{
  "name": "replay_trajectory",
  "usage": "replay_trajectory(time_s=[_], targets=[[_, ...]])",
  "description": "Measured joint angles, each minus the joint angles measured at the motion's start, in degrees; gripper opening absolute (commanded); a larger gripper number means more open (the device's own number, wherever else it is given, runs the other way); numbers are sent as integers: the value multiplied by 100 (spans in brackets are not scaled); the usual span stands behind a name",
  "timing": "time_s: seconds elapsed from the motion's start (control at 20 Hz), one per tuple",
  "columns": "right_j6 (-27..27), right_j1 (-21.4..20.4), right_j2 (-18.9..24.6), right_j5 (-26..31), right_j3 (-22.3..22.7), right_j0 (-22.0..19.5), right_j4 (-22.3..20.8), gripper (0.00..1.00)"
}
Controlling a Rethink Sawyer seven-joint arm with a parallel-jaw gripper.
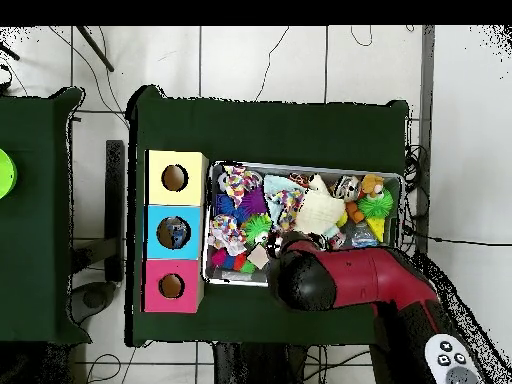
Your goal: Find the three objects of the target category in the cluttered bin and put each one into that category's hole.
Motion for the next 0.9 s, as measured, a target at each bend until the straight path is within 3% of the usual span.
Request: replay_trajectory(time_s=[0.4,0.9], targets=[[0,130,-103,-405,0,-1,86,100],[0,200,-150,-414,0,-55,95,100]])
